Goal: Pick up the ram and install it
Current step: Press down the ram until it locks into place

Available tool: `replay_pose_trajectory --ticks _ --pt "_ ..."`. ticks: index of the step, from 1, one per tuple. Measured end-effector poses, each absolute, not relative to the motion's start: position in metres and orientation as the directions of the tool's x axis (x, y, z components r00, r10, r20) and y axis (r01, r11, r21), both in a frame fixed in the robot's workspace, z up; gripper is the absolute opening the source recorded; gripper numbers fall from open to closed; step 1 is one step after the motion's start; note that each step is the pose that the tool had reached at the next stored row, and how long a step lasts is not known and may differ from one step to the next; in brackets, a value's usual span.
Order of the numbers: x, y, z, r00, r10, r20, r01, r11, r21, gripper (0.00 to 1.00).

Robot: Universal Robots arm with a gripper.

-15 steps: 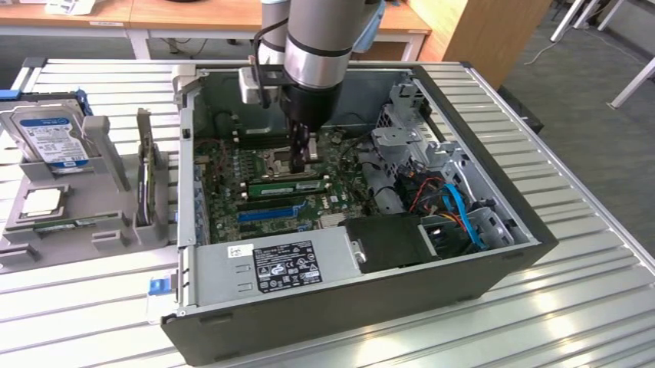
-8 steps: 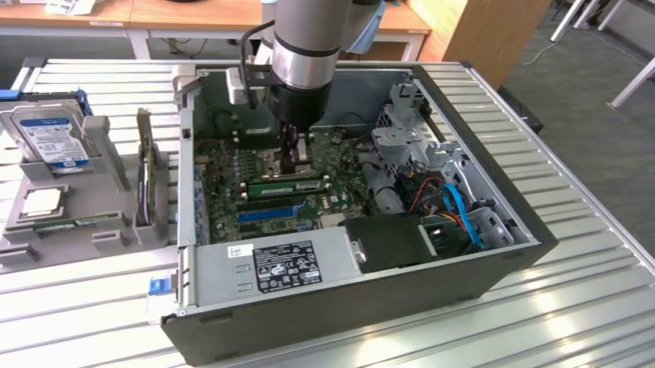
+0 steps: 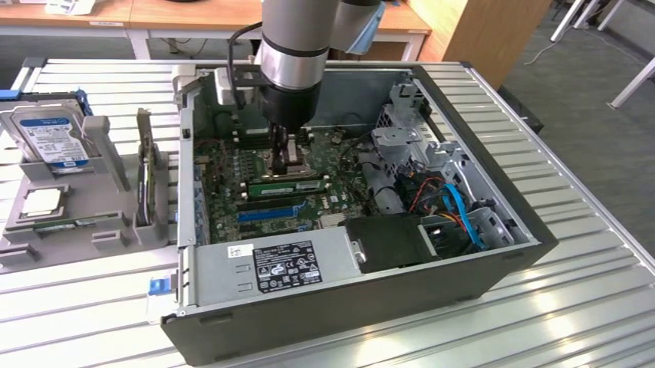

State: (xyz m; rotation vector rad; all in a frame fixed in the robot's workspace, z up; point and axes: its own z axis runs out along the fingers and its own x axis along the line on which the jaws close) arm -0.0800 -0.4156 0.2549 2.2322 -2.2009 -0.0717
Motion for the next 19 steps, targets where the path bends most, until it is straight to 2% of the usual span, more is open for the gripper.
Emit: replay_pose_trajectory --ticks 19 --pt "-0.0832 -0.4157 0.2482 0.014 -1.0 -0.028 -0.999 -0.015 0.036 0.1"
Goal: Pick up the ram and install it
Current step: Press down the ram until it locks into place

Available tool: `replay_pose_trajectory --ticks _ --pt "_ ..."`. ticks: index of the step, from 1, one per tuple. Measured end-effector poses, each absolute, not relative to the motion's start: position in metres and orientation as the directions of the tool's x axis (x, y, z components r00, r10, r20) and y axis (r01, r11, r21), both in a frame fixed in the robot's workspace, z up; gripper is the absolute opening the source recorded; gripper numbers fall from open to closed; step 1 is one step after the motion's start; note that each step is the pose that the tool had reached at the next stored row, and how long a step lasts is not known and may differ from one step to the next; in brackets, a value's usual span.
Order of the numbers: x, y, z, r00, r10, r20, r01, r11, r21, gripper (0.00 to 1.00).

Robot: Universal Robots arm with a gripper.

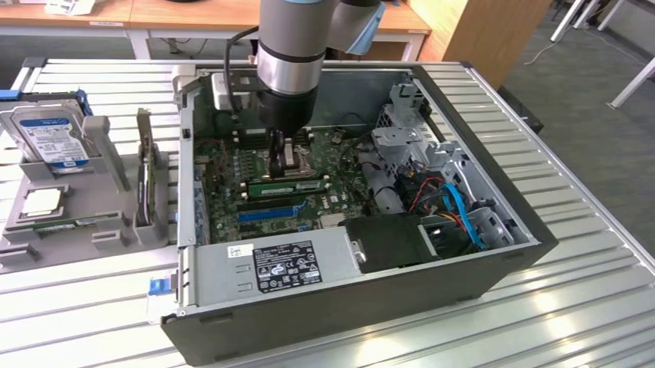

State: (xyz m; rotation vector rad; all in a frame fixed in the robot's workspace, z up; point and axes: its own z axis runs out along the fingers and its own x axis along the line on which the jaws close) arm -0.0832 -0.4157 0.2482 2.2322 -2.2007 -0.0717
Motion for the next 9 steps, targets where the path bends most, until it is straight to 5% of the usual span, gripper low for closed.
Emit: replay_pose_trajectory --ticks 9 --pt "-0.0832 -0.4157 0.2386 0.014 -1.0 -0.028 -0.999 -0.015 0.036 0.1"
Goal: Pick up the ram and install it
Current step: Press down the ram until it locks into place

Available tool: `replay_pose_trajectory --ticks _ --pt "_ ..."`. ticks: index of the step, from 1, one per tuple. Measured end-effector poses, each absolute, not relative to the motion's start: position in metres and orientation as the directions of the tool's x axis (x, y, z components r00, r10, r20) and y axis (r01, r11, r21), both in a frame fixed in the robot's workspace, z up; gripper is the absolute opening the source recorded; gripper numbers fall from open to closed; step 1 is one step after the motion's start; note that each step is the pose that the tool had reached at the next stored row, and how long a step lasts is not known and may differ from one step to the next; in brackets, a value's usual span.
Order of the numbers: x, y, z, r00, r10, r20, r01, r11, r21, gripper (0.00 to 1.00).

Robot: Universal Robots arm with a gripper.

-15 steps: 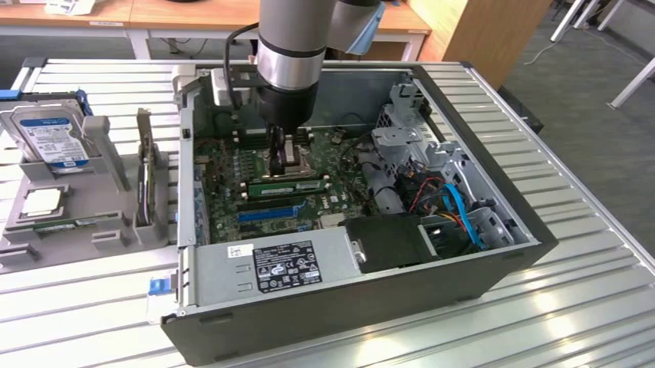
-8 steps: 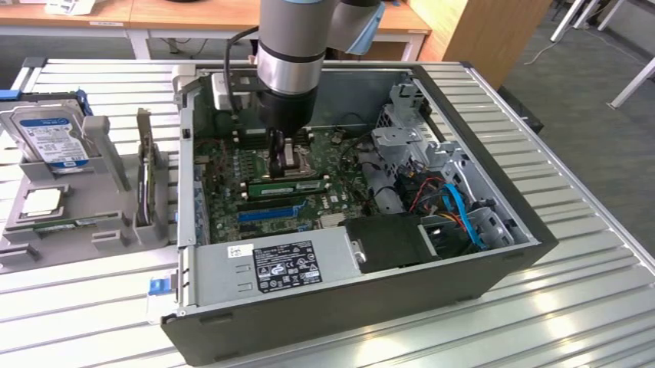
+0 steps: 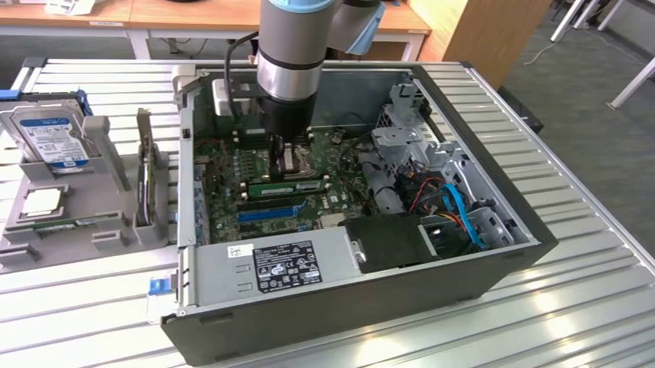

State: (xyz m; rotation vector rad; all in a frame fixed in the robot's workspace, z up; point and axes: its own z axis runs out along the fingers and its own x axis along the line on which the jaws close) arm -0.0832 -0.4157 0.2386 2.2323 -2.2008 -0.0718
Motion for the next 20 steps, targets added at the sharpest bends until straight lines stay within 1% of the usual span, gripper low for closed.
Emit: replay_pose_trajectory --ticks 20 --pt "-0.0833 -0.4157 0.229 0.014 -1.0 -0.028 -0.999 -0.015 0.037 0.1"
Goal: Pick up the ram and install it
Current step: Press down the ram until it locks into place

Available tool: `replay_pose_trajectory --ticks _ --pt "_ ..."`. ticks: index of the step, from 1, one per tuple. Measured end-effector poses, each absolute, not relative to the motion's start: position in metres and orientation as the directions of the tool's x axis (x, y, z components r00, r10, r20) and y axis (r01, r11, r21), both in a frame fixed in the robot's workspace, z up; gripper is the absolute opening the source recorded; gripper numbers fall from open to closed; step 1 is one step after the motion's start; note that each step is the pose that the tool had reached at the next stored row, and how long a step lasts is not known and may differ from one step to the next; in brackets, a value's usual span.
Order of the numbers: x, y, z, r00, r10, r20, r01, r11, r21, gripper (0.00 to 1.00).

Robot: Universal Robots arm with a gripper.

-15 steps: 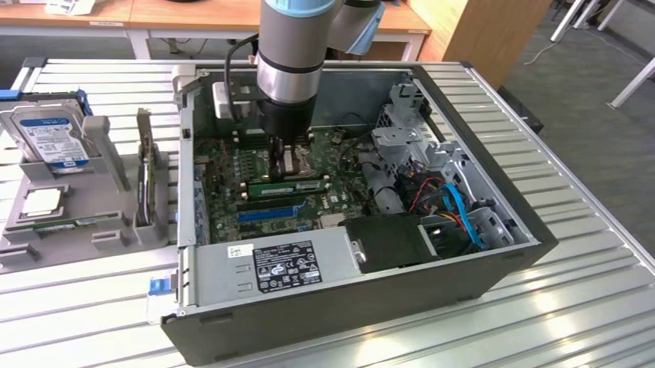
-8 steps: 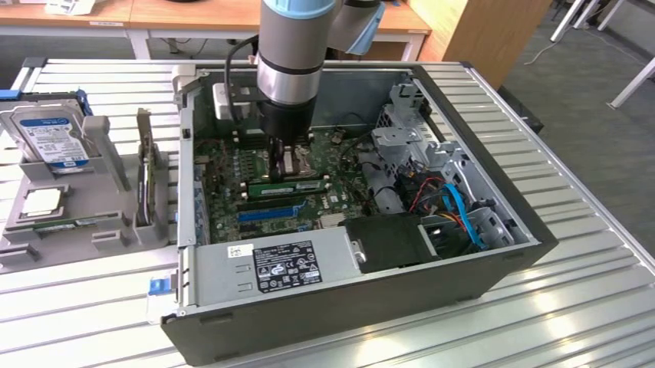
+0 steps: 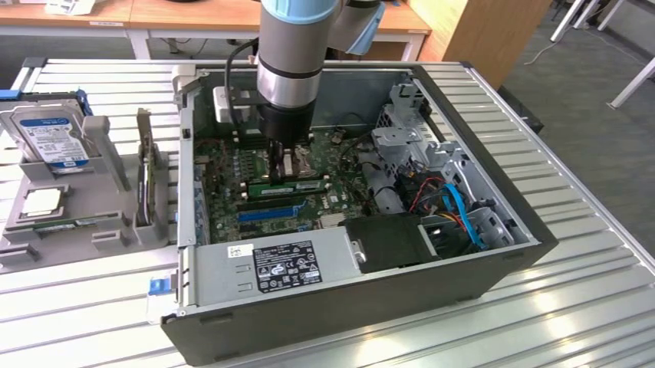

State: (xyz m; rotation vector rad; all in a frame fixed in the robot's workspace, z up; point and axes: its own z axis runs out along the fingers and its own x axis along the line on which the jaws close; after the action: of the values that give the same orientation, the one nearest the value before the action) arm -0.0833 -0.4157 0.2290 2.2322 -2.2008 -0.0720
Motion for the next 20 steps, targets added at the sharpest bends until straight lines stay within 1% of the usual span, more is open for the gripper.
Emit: replay_pose_trajectory --ticks 20 --pt "-0.0832 -0.4157 0.2244 0.014 -1.0 -0.029 -0.999 -0.015 0.037 0.1"
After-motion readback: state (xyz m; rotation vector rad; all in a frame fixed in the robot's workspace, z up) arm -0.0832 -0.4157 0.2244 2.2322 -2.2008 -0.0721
